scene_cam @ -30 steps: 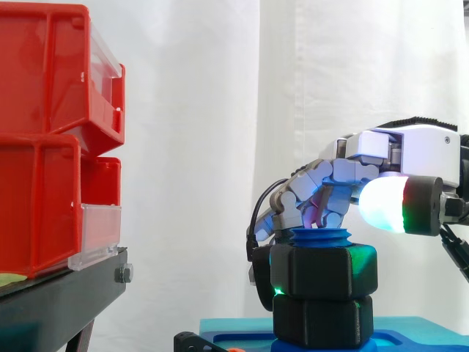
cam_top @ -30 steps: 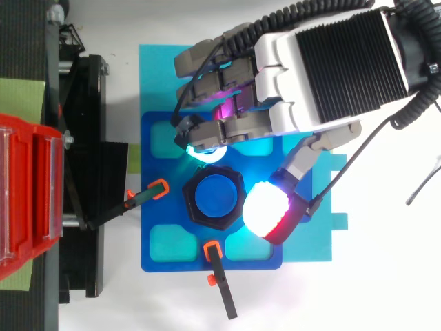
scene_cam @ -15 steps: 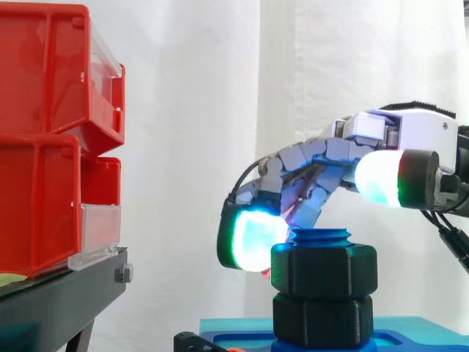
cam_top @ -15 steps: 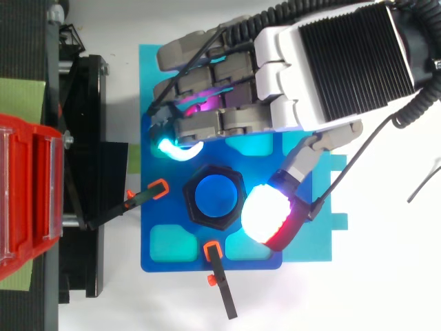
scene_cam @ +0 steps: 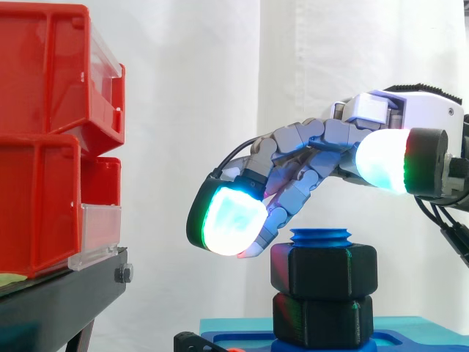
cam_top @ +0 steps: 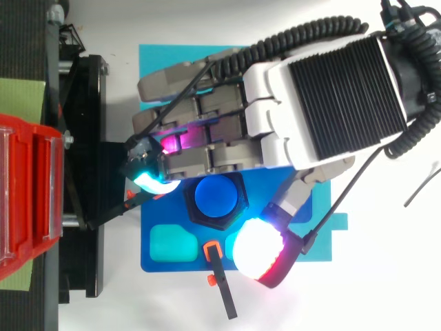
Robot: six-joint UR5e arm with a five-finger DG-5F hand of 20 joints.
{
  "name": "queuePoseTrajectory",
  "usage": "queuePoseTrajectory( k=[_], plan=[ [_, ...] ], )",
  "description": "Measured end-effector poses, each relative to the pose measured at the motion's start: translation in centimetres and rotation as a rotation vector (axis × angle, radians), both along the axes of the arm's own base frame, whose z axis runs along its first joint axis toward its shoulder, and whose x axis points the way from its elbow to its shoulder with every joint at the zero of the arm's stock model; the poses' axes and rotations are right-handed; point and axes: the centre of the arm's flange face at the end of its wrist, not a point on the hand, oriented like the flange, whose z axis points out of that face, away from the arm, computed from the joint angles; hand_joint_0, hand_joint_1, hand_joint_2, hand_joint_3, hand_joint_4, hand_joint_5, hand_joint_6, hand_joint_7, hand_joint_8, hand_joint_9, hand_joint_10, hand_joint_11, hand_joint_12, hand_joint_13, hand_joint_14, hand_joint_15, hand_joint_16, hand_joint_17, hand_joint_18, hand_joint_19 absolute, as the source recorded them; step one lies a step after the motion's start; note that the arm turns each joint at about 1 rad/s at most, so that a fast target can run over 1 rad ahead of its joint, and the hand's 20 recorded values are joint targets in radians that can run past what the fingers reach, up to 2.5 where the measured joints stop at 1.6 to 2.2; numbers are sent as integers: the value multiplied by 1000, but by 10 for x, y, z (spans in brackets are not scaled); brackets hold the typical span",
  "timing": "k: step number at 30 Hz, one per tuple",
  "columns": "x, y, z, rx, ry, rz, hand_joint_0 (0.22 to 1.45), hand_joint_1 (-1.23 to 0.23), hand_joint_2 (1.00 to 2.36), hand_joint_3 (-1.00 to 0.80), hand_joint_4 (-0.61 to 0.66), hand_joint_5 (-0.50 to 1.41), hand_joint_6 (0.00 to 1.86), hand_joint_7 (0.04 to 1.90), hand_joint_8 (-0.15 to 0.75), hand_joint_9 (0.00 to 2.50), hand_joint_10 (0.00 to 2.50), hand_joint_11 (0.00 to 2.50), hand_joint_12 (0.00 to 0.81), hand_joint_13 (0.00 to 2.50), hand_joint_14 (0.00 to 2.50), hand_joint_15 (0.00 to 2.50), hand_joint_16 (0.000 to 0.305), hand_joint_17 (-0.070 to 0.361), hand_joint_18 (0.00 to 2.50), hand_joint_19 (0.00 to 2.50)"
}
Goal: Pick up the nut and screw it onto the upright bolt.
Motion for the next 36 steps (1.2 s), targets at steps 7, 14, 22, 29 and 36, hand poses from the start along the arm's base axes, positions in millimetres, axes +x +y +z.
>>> queuePoseTrajectory(
  k=[7, 14, 22, 29, 36],
  plan=[
    [0, 9, -3, 2, 11, 3, 453, -81, 1000, -500, 215, -69, 503, 814, 184, 906, 0, 0, 223, 542, 0, 0, 29, 66, 252, 75],
    [0, 11, -5, 2, 14, 5, 460, -91, 1000, -500, 237, -51, 504, 943, 196, 907, 0, 0, 224, 544, 0, 0, 29, 64, 248, 78],
    [-1, 7, -10, 2, 30, -1, 472, -109, 1000, -500, 234, -27, 504, 1116, 208, 927, 0, 0, 222, 558, 0, 0, 27, 61, 268, 92],
    [-2, 2, -12, 1, 42, -8, 481, -134, 1000, -500, 197, 16, 502, 1374, 214, 1001, 0, 0, 210, 627, 0, 0, 26, 59, 349, 114],
    [-4, -7, -12, 1, 48, -16, 488, -143, 1000, -500, 137, 34, 569, 1324, 213, 1093, 0, 0, 183, 709, 0, 0, 23, 53, 456, 161]
  ],
)
